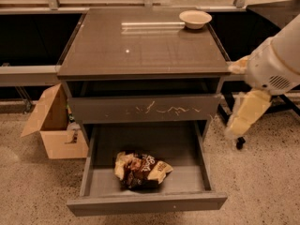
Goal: Pick brown chip bag from middle drawer and place on counter
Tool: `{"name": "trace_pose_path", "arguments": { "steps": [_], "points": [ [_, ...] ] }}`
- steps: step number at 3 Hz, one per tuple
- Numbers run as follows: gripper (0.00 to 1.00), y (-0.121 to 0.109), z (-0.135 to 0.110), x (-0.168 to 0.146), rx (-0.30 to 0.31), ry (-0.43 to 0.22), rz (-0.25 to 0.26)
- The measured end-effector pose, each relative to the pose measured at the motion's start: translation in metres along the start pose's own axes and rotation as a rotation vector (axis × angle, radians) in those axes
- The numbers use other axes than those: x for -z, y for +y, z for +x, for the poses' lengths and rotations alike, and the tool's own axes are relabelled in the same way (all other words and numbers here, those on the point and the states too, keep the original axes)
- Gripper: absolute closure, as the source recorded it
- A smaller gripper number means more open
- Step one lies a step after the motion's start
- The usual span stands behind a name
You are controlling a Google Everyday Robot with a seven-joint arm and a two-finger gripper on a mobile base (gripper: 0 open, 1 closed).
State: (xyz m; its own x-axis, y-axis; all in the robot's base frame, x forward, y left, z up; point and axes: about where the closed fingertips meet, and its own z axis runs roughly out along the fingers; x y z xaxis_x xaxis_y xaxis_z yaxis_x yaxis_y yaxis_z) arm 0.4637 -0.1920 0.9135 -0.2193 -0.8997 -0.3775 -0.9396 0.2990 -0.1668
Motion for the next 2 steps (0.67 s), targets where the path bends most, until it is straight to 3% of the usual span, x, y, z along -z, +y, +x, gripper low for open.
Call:
{"name": "trace_pose_path", "arguments": {
  "steps": [2],
  "points": [
    [0.0,-0.004,-0.03,-0.113,-0.06,-0.253,-0.093]
  ]
}}
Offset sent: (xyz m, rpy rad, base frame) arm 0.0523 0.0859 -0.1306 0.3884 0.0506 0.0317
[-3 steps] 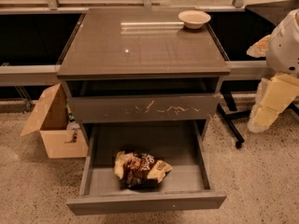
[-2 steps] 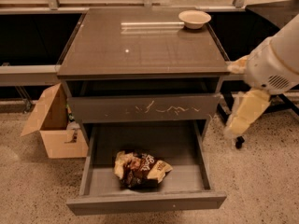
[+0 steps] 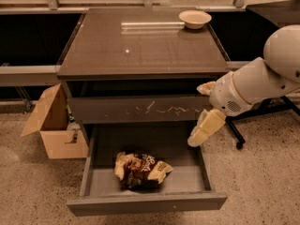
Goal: Pick brown chip bag from middle drawer and place on counter
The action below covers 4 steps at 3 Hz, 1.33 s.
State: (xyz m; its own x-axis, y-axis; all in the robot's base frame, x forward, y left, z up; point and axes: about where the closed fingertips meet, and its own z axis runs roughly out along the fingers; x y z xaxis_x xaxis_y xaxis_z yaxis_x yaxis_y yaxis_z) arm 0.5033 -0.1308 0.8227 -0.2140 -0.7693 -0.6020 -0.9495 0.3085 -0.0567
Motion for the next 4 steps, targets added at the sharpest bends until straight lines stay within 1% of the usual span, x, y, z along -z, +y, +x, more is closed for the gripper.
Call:
{"name": "trace_pose_path", "arguments": {
  "steps": [1,2,3,4],
  "points": [
    [0.0,0.0,0.0,0.0,0.0,0.0,0.0],
    [0.0,-0.003,0.012,-0.04,0.009,0.003,-0.043],
    [0.0,-0.003,0.041,-0.099,-0.027,-0.002,-0.091],
    [0.0,-0.002,0.06,-0.134,-0.042,0.003,-0.109]
  ]
}}
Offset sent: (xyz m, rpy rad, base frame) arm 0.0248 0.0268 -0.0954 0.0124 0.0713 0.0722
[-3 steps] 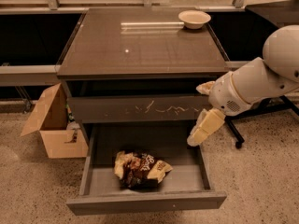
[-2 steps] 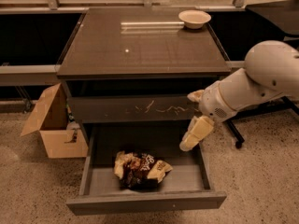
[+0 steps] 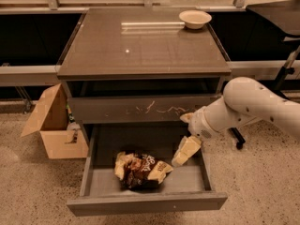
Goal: Pick brown chip bag from middle drawer and place on counter
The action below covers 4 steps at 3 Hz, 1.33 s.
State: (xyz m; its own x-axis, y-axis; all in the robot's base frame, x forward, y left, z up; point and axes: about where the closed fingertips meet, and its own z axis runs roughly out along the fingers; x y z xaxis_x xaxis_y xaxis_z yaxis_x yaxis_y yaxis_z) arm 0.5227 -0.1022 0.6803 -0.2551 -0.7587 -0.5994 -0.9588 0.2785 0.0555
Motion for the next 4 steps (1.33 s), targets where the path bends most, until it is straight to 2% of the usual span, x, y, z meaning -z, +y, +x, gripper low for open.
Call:
{"name": "trace_pose_path", "arguments": {
  "steps": [2,3,4],
  "points": [
    [0.0,-0.006,0.02,-0.078,-0.028,-0.062,-0.079],
    [0.0,-0.005,0.026,-0.115,-0.043,-0.052,-0.125],
    [0.0,-0.005,0.026,-0.115,-0.043,-0.052,-0.125]
  ]
}}
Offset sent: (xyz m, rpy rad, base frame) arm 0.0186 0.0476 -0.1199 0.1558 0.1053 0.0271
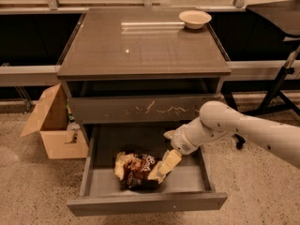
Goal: Pick brown chip bag from middle drawer and place on counter
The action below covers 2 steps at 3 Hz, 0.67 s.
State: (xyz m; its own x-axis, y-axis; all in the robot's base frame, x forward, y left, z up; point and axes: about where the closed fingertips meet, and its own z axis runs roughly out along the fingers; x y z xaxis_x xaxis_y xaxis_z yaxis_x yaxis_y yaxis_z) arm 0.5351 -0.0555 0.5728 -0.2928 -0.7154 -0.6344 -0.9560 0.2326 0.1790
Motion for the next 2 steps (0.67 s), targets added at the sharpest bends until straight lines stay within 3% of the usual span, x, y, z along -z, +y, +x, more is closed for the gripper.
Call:
{"name": "trace_pose_path", "arguments": {
  "steps": [2],
  "points": [
    [0.0,-0.018,0.012,-0.039,-0.027,0.021,0.016]
  ]
}}
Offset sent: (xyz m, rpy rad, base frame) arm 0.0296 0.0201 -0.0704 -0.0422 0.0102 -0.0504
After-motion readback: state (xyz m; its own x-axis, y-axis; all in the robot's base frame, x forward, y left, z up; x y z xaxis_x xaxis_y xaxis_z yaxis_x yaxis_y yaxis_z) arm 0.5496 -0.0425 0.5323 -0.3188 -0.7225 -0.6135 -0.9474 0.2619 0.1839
